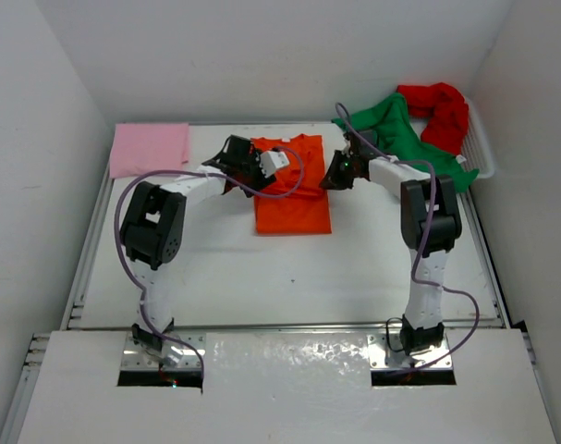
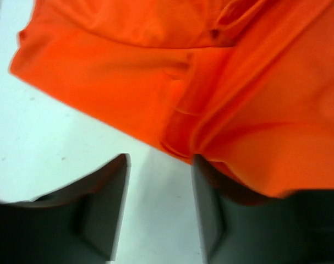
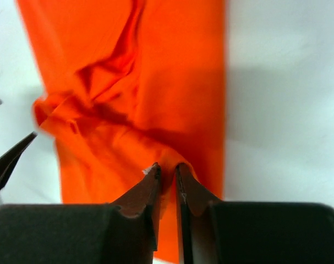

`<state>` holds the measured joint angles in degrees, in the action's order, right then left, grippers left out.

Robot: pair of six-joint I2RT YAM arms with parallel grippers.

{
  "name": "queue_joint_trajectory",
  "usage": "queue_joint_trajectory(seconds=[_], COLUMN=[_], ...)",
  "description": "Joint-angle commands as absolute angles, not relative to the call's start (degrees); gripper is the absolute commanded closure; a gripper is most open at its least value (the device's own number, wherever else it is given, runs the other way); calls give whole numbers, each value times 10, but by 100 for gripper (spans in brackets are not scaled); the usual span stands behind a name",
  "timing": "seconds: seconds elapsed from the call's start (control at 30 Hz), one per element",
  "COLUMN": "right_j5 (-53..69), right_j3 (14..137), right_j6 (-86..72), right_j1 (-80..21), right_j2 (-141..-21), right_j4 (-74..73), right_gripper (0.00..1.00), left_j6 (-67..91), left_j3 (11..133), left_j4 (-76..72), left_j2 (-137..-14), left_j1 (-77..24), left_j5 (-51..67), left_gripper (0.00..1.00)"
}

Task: Fold and stack the t-shirts
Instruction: Fold the folded rectangular tshirt in 1/3 of the way

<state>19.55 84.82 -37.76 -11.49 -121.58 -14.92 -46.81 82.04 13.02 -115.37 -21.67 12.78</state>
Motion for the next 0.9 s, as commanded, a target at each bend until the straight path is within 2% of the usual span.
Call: queue_joint_trajectory(seconds=[0.0,0.17,0.2,0.3,0.37,0.4,0.53,0.6,0.67,0.87], right_j5=[143,94,87,78,85,106,186,271,301,299], right_j3=[885,970,977,963,888,861,764,721,715,781], right_j6=[-381,-324,-311,-263,-232,-218,-179,-177,-178,-218], right_j1=[-91,-83,-83,-83,-90,-95,-140,-171,-200,-214], right_j2=[-1232,-1242,-1237,-1195,-1132,-1111,-1051,-1045,-1066,-1155], right_j4=[-148,-180,-185,-192,-168,-155,-138,-114,-100,-68], right_gripper=[84,78,73,69,73,82,99,100,100,100], left_j6=[-410,-346,-337,-305,-309,-316,-317,-306,-287,-243], left_j3=[835,891,910,951,957,950,968,956,920,856], left_j4=[57,77,83,134,150,159,249,281,273,274], left_j2=[-1163,-1193,-1199,-1187,-1166,-1138,-1109,-1099,-1079,-1042], left_j1=[-207,-190,-186,-166,-161,-162,-162,-161,-161,-161], left_j5=[65,3,-22,-1,51,66,133,168,183,207], left_gripper=[46,44,44,45,45,44,44,45,47,50])
